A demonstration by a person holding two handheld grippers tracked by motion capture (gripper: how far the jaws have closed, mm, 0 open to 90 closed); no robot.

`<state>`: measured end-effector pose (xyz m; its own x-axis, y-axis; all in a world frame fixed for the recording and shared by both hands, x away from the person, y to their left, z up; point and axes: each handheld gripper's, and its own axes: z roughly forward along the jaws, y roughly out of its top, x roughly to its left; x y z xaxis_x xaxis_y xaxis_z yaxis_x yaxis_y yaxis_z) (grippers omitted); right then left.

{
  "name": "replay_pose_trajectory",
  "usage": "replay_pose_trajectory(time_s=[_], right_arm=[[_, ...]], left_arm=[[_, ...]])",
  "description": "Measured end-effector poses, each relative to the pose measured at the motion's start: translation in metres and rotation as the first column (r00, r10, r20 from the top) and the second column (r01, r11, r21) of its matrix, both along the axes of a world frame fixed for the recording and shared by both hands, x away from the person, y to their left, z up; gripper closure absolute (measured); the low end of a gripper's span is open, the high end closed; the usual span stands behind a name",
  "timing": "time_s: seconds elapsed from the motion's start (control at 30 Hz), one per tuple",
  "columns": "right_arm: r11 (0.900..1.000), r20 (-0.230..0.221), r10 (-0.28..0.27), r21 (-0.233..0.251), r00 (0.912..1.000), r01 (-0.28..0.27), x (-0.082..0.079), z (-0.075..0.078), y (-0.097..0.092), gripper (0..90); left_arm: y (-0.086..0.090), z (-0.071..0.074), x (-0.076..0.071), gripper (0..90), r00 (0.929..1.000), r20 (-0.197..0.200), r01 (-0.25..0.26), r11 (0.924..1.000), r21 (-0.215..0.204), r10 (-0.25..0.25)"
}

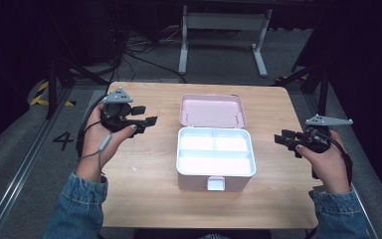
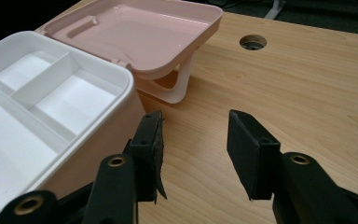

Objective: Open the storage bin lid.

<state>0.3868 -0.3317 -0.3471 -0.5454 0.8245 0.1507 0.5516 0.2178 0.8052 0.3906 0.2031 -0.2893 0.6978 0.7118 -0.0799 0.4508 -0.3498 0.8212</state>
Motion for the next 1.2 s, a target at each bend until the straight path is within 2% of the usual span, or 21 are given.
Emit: replay_pose_trajectory(time_s=[0.07, 0.1, 0.17, 0.3, 0.4, 0.53, 0.63, 0.67, 0.7, 0.77, 0.8, 0.87, 0.93, 1.0, 1.07, 1.1, 1.13, 1.2], right_arm=[[1.0000, -0.002, -0.004, 0.004, 1.0000, 0.004, 0.001, 0.001, -0.001, 56.6], [0.9999, -0.008, -0.006, 0.009, 0.9999, 0.007, 0.004, 0.002, -0.004, 56.3], [0.9999, -0.007, -0.010, 0.004, 0.9999, 0.010, 0.007, 0.003, -0.006, 56.1], [0.9998, -0.027, -0.013, -0.013, 0.9995, 0.013, 0.010, 0.003, -0.009, 55.1], [0.9995, -0.047, -0.019, -0.027, 0.9987, 0.017, 0.010, 0.001, -0.011, 54.2], [0.9981, -0.077, -0.023, -0.058, 0.9968, 0.019, 0.011, -0.002, -0.013, 53.5], [0.9966, -0.095, -0.034, -0.078, 0.9949, 0.026, 0.012, -0.007, -0.014, 53.3], [0.9961, -0.103, -0.040, -0.083, 0.9939, 0.032, 0.012, -0.008, -0.014, 53.2], [0.9952, -0.107, -0.042, -0.093, 0.9933, 0.032, 0.013, -0.009, -0.014, 53.0], [0.9934, -0.113, -0.046, -0.110, 0.9926, 0.034, 0.013, -0.011, -0.014, 52.7], [0.9929, -0.115, -0.046, -0.114, 0.9923, 0.033, 0.013, -0.012, -0.015, 52.3], [0.9924, -0.120, -0.042, -0.120, 0.9918, 0.028, 0.014, -0.013, -0.015, 51.5], [0.9898, -0.138, -0.046, -0.140, 0.9894, 0.026, 0.015, -0.017, -0.015, 50.8], [0.9863, -0.153, -0.054, -0.162, 0.9868, 0.029, 0.016, -0.021, -0.015, 50.8], [0.9843, -0.167, -0.064, -0.173, 0.9838, 0.035, 0.017, -0.026, -0.014, 50.8], [0.9843, -0.167, -0.064, -0.173, 0.9838, 0.035, 0.017, -0.026, -0.014, 50.8], [0.9833, -0.174, -0.068, -0.178, 0.9824, 0.036, 0.018, -0.029, -0.014, 50.7], [0.9825, -0.178, -0.074, -0.182, 0.9812, 0.041, 0.019, -0.032, -0.016, 50.6]], left_arm=[[0.004, -0.001, -0.004, 44.1, 0.9999, -0.002, -0.012, 0.9999, 0.012, 0.012], [0.009, -0.003, -0.010, 44.1, 0.9996, -0.001, -0.029, 0.9990, 0.035, 0.030], [0.011, -0.004, -0.014, 44.0, 0.9993, 0.001, -0.038, 0.9984, 0.042, 0.038], [0.022, -0.009, -0.028, 43.0, 0.9973, -0.014, -0.071, 0.9931, 0.094, 0.072], [0.027, -0.014, -0.034, 42.1, 0.9952, -0.025, -0.092, 0.9903, 0.105, 0.095], [0.034, -0.029, -0.034, 40.8, 0.9919, -0.074, -0.092, 0.9852, 0.145, 0.104], [0.040, -0.042, -0.034, 40.3, 0.9849, -0.125, -0.099, 0.9821, 0.160, 0.120], [0.040, -0.042, -0.034, 40.2, 0.9849, -0.125, -0.099, 0.9821, 0.160, 0.120], [0.045, -0.048, -0.032, 40.1, 0.9792, -0.143, -0.116, 0.9749, 0.190, 0.144], [0.049, -0.053, -0.031, 40.0, 0.9748, -0.148, -0.133, 0.9680, 0.213, 0.167], [0.050, -0.055, -0.029, 39.8, 0.9750, -0.146, -0.135, 0.9680, 0.211, 0.168], [0.053, -0.061, -0.027, 39.3, 0.9699, -0.171, -0.136, 0.9679, 0.211, 0.174], [0.055, -0.068, -0.023, 38.9, 0.9646, -0.189, -0.137, 0.9613, 0.239, 0.184], [0.055, -0.074, -0.020, 38.9, 0.9548, -0.210, -0.153, 0.9532, 0.261, 0.211], [0.055, -0.079, -0.017, 38.8, 0.9495, -0.223, -0.152, 0.9459, 0.287, 0.220], [0.055, -0.079, -0.017, 38.7, 0.9495, -0.223, -0.152, 0.9459, 0.287, 0.220], [0.054, -0.084, -0.014, 38.7, 0.9451, -0.244, -0.145, 0.9481, 0.283, 0.217], [0.054, -0.089, -0.012, 38.6, 0.9423, -0.257, -0.139, 0.9492, 0.282, 0.215]])
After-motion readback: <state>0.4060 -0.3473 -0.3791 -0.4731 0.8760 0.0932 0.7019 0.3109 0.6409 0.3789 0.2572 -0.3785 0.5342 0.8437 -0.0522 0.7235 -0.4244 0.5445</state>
